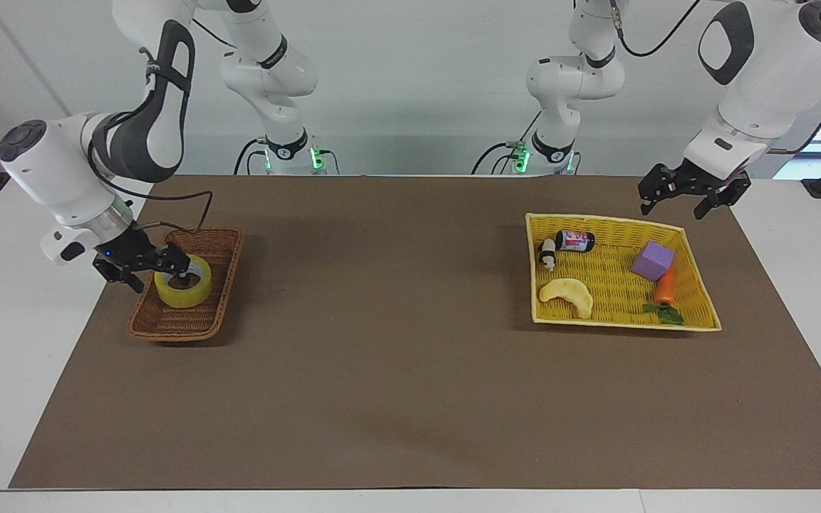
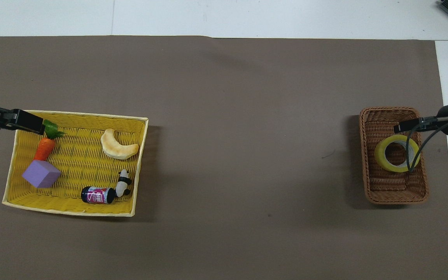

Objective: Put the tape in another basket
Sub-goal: 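Open the right gripper and lift it away from the tape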

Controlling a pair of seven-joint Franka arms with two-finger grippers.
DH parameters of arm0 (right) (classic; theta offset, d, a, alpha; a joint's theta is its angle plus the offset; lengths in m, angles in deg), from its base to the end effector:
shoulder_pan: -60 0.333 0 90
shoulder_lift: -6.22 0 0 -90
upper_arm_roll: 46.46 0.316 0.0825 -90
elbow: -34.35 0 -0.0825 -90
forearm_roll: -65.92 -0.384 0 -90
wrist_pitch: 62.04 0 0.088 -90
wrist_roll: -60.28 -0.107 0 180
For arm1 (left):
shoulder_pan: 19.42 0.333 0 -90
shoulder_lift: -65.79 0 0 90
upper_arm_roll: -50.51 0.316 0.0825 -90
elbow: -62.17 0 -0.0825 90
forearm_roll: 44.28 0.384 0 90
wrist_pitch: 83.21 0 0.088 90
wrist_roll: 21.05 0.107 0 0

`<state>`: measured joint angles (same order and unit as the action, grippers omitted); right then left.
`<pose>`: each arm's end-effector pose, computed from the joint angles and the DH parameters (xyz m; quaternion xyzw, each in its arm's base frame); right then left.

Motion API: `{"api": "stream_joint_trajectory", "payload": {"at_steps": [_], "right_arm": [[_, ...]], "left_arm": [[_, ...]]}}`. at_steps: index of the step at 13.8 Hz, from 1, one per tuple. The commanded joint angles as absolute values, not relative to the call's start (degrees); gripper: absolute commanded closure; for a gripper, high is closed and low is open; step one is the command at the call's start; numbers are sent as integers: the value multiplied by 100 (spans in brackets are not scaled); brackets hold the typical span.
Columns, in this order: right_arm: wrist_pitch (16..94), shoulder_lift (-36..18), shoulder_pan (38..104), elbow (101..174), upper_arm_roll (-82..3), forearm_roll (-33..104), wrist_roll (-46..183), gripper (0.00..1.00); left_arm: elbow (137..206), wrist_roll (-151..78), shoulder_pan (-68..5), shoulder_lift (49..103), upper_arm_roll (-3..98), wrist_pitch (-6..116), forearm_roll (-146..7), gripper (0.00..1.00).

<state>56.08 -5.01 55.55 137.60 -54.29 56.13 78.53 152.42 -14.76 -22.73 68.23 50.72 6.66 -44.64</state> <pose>0.6095 -0.1188 0.4432 -0.9973 -0.0159 -0.0485 0.0524 0.5651 -0.0313 0.5984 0.9963 -0.0818 -0.0245 0.0037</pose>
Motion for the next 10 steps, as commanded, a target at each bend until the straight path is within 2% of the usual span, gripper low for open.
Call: {"api": "stream_joint_trajectory", "payload": {"at_steps": [1,4,10], "right_arm": [[5600,-556,5789,13368,-5393,6290,6753,0],[5224,-337,6070,13297,-5411,6363,6013,0],[3809,743,6123,13252,-5402,6266,5413,0]], "left_arm": [[15181,-1402,-2215,6843,5043,556,-4375,0],[15181,-1402,-2215,6843,5043,556,-4375,0],[15181,-1402,-2215,6843,5043,556,-4375,0]]}}
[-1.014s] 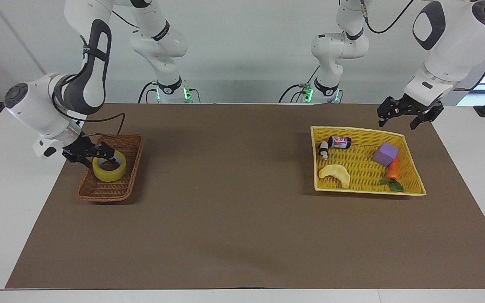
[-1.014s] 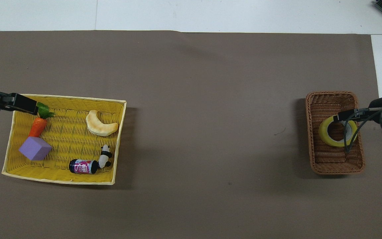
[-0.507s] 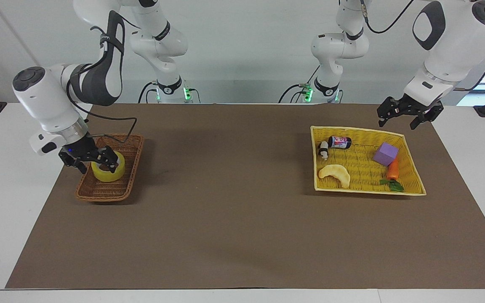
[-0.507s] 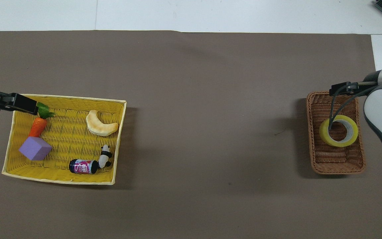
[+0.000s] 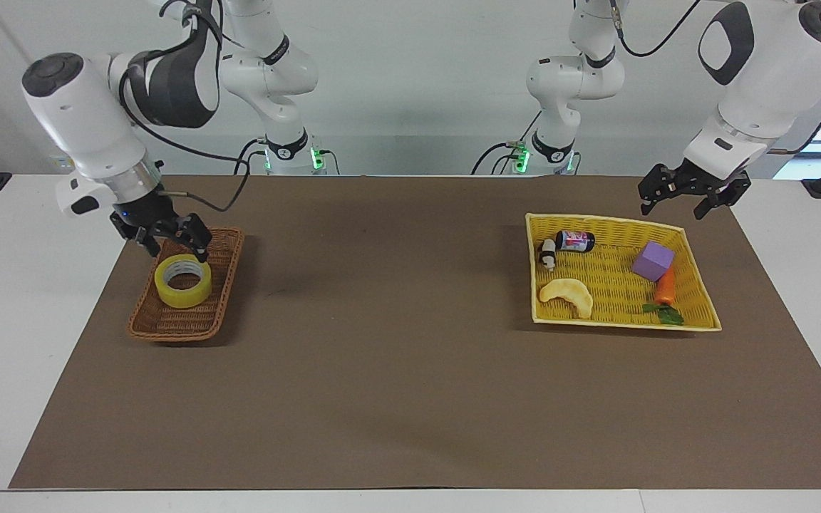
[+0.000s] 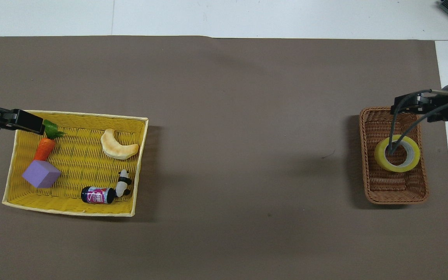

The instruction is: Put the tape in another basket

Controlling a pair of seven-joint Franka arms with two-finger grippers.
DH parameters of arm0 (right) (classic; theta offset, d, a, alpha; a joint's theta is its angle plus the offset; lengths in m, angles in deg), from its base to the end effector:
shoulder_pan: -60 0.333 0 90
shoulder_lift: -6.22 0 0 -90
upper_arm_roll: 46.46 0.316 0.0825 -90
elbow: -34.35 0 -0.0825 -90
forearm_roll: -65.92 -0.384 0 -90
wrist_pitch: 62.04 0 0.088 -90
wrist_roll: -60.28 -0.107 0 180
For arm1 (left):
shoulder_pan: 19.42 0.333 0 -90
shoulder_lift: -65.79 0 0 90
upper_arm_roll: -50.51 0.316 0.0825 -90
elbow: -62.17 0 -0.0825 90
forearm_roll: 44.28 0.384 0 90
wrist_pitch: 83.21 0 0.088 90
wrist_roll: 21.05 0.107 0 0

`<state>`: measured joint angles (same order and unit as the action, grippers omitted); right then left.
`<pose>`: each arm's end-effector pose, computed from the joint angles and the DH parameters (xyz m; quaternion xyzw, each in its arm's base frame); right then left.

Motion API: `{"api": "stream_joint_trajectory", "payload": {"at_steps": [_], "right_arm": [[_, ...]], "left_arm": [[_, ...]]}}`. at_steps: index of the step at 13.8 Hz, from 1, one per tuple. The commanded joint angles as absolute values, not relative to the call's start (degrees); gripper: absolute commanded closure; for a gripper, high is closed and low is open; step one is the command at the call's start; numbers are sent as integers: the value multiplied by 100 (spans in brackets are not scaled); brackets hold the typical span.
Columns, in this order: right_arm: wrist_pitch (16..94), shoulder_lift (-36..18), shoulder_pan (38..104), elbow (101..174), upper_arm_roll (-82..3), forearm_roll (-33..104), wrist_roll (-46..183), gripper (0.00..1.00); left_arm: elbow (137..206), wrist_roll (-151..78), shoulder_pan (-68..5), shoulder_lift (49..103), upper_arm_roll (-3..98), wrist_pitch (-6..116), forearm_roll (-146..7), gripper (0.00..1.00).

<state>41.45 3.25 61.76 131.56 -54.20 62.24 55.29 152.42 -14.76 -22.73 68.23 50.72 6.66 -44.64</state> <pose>0.5828 -0.0540 0.5563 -0.9940 0.1019 -0.0294 0.0277 0.5651 -0.0313 0.5984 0.9963 -0.0818 -0.0245 0.0037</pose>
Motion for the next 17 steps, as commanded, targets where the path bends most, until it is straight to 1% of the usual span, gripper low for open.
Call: {"api": "stream_joint_trajectory", "payload": {"at_steps": [1,4,7,10,11,12,17], "right_arm": [[3598,902,6123,13218,-5402,6249,5404,0],[2921,1210,6115,12990,-5455,6310,5421,0],[1894,1106,6071,12043,-5402,6459,5421,0],[1847,1202,6132,12215,-5384,6583,5492,0],[1907,1228,6132,12259,-5384,6600,5544,0],[2134,1220,6115,12294,-5384,6618,5658,0],[2137,1158,6123,12215,-5384,6776,5957,0]], "left_arm": [[15181,-1402,-2215,6843,5043,556,-4375,0],[15181,-1402,-2215,6843,5043,556,-4375,0],[15181,-1402,-2215,6843,5043,556,-4375,0],[15181,-1402,-2215,6843,5043,556,-4375,0],[15181,-1402,-2215,6843,5043,556,-4375,0],[15181,-1402,-2215,6843,5043,556,-4375,0],[15181,-1402,-2215,6843,5043,556,-4375,0]]}}
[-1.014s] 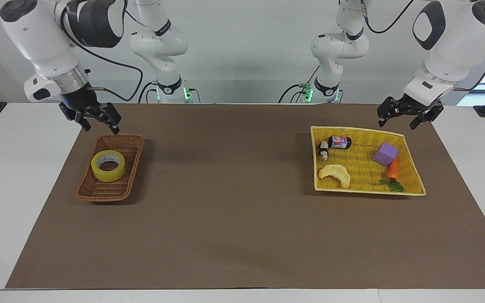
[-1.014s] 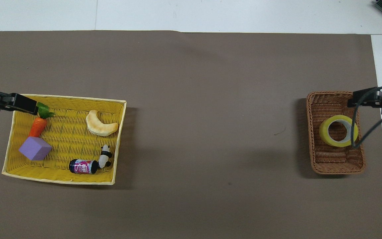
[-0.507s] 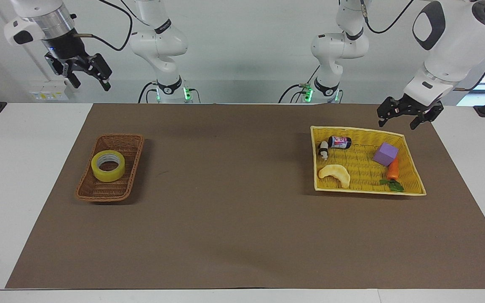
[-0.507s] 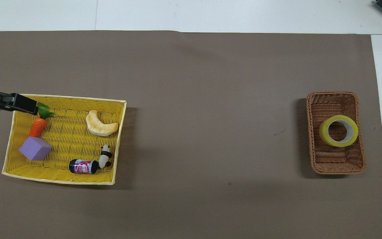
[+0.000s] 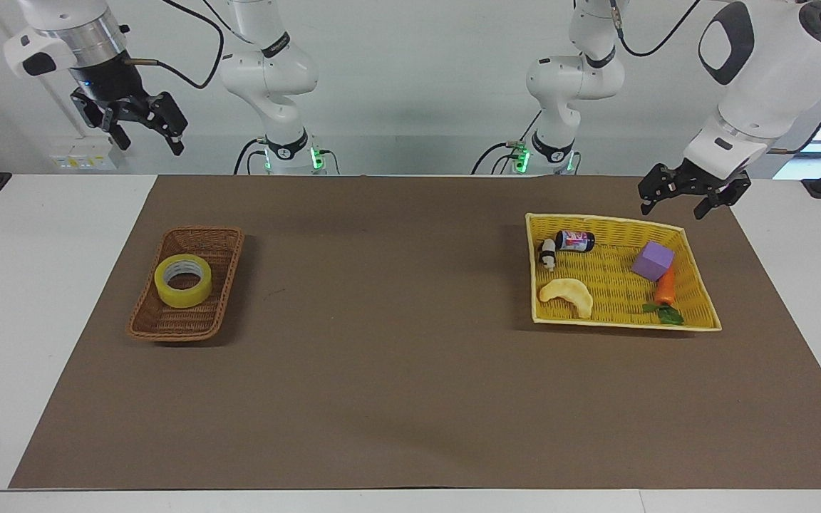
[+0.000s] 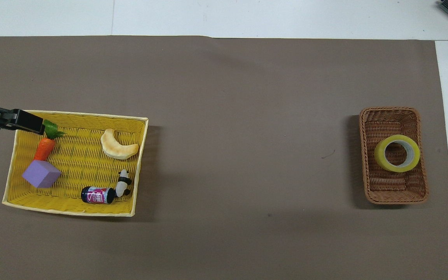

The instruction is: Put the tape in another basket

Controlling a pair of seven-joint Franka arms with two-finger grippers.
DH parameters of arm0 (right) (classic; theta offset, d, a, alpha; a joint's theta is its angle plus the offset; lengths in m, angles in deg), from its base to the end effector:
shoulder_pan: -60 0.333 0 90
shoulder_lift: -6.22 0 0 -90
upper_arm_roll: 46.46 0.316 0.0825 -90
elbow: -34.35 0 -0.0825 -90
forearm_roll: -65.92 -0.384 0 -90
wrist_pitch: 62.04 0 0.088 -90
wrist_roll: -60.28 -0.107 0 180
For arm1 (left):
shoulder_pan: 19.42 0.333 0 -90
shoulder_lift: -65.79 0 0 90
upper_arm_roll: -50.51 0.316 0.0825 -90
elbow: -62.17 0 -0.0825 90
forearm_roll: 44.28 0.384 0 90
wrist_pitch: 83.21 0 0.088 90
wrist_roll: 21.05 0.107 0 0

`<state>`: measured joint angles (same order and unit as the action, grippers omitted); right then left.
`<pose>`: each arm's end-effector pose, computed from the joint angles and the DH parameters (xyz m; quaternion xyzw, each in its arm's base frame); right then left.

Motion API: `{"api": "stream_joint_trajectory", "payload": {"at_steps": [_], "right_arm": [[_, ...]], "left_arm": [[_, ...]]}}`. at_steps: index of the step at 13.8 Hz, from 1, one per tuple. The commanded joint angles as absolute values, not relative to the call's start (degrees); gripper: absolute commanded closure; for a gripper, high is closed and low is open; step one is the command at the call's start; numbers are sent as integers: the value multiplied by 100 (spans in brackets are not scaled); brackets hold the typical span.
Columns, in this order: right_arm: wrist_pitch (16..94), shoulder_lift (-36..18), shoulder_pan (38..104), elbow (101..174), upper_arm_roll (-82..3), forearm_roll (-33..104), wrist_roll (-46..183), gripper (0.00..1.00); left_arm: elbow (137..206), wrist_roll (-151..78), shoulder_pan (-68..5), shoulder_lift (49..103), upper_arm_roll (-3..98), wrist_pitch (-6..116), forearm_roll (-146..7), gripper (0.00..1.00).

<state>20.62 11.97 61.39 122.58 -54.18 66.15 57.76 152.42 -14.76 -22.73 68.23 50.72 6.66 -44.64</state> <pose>0.5053 -0.0609 0.6805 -0.9970 0.0771 -0.0013 0.0047 0.5651 -0.0313 0.5984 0.9963 -0.0818 -0.0245 0.0037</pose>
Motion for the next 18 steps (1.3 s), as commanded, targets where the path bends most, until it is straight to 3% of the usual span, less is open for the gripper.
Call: {"api": "stream_joint_trajectory", "payload": {"at_steps": [1,18], "right_arm": [[2137,1167,6132,12215,-5384,6767,5949,0],[2101,1211,6361,12268,-5323,6706,5712,0]], "left_arm": [[15181,-1402,-2215,6843,5043,556,-4375,0],[15181,-1402,-2215,6843,5043,556,-4375,0]]}}
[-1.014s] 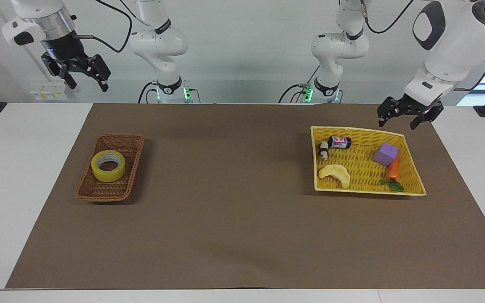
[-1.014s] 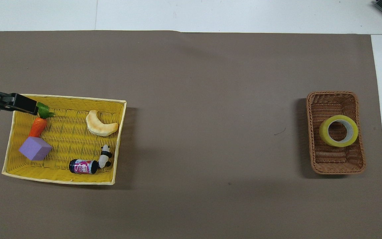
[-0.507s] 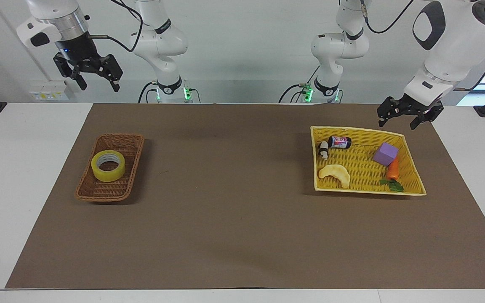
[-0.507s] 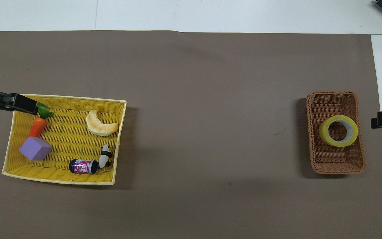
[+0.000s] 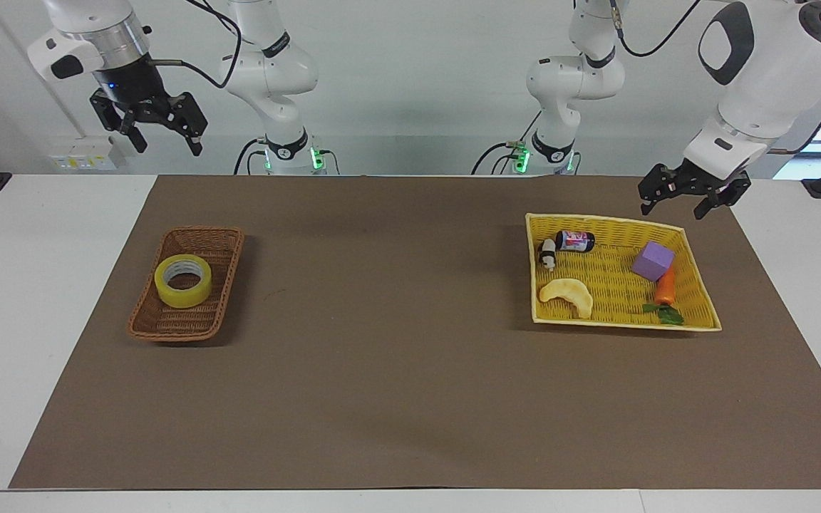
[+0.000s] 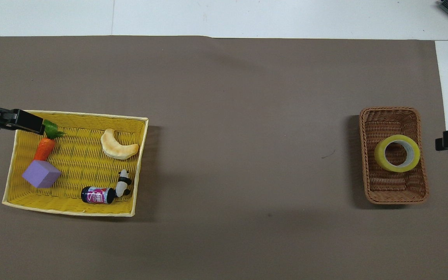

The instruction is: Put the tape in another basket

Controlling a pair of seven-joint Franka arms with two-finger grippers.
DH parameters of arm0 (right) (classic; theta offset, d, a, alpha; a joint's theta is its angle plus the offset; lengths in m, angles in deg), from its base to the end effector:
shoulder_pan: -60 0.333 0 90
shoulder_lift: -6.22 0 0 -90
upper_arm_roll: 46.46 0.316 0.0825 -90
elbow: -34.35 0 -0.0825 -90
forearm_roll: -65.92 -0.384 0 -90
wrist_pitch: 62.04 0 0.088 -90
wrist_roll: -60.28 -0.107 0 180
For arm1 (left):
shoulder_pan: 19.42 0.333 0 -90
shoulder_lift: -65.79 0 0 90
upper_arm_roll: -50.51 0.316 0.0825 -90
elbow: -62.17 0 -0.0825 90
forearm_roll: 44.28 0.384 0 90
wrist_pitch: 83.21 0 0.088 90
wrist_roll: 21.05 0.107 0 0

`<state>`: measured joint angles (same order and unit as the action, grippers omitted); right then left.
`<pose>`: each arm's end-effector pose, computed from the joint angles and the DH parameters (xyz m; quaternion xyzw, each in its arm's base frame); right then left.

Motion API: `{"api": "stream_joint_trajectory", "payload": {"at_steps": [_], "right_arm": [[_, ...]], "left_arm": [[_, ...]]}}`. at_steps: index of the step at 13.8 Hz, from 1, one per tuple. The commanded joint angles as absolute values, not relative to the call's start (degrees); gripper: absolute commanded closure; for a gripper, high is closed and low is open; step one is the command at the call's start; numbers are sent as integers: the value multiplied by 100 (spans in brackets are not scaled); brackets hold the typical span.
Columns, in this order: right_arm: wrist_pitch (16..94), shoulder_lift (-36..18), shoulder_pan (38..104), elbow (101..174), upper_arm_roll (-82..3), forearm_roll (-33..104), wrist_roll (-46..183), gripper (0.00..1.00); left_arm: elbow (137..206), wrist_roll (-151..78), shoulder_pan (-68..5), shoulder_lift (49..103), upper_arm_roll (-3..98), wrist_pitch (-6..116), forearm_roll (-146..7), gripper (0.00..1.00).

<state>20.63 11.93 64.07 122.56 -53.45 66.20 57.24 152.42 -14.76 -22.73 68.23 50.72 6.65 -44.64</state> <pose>0.5083 -0.0304 0.6804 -0.9986 0.0520 -0.0011 0.0036 0.5651 -0.0313 0.5984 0.9963 -0.0818 -0.0246 0.0037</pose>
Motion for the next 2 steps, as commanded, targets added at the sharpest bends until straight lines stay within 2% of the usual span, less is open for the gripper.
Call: {"api": "stream_joint_trajectory", "payload": {"at_steps": [1,2], "right_arm": [[2093,1220,6361,12285,-5323,6715,5711,0],[2093,1228,6361,12312,-5323,6723,5703,0]], "left_arm": [[15181,-1402,-2215,6843,5043,556,-4375,0],[15181,-1402,-2215,6834,5043,556,-4375,0]]}}
